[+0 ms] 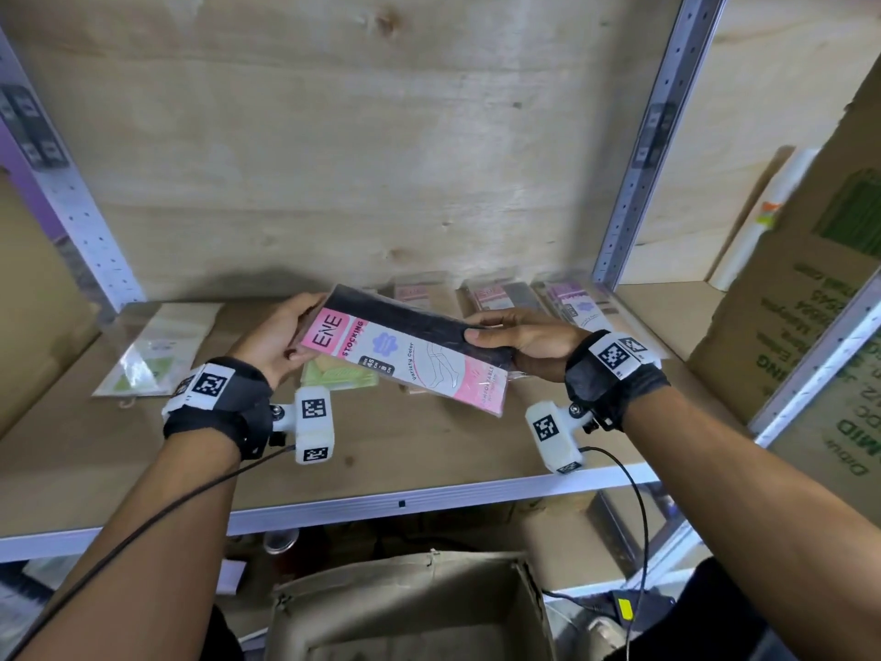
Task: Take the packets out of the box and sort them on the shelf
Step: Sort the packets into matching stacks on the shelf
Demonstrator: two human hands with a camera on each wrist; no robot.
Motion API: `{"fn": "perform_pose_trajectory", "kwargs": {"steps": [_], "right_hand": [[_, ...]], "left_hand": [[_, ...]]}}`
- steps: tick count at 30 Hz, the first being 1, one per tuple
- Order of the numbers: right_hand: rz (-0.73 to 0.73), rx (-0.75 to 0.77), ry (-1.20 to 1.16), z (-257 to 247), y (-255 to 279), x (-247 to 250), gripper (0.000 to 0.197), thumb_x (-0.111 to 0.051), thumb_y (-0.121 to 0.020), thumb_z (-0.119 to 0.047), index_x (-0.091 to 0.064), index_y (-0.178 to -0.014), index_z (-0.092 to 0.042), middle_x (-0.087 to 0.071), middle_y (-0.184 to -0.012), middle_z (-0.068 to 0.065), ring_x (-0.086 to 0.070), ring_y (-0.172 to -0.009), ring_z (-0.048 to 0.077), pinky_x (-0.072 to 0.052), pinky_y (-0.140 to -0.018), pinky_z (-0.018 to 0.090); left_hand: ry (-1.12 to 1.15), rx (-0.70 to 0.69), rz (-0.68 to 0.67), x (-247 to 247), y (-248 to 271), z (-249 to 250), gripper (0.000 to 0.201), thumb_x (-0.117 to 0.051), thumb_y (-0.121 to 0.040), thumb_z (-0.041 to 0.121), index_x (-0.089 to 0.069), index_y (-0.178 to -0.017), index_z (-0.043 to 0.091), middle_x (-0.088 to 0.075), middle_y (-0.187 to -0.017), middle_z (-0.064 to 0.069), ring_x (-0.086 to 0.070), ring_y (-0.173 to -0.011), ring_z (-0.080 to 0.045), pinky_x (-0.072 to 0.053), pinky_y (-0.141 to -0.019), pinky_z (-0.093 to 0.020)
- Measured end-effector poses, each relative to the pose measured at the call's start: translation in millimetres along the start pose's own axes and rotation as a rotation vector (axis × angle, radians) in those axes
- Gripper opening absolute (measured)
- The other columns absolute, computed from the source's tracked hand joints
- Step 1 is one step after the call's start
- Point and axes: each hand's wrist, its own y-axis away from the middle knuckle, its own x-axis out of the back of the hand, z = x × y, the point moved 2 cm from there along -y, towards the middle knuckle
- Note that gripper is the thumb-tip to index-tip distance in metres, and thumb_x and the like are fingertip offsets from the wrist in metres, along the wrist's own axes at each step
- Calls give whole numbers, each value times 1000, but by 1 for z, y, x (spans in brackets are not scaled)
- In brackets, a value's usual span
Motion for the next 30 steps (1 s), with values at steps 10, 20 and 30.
{"fn": "perform_pose_trajectory", "kwargs": {"steps": [10,20,30], "right_hand": [[-18,3,22,1,-1,-4,15,-60,-95,-9,-68,-108,-11,-68,-107,12,-65,-93,22,-54,-78,24],[-34,78,-203,10,0,-10,17,-64,-88,-9,-69,-105,-10,-68,-115,14,-68,-96,21,-57,-83,25],[167,221,-363,24,10,20,27,-66,-87,-10,-62,-114,-9,-73,-100,11,-72,-77,22,-57,-59,31]], "left_hand": [[61,-53,107,-7,22,14,41,-59,-95,50,-75,-76,18,-69,-57,1,-63,-43,-11,-45,-39,-16],[209,-111,-94,-20,41,29,63,-37,-103,51,-79,-65,22,-67,-51,3,-62,-40,-8,-46,-39,-15],[102,-40,-172,-75,21,13,48,-51,-97,53,-70,-111,11,-75,-95,-10,-70,-69,-16,-57,-60,-23]]}}
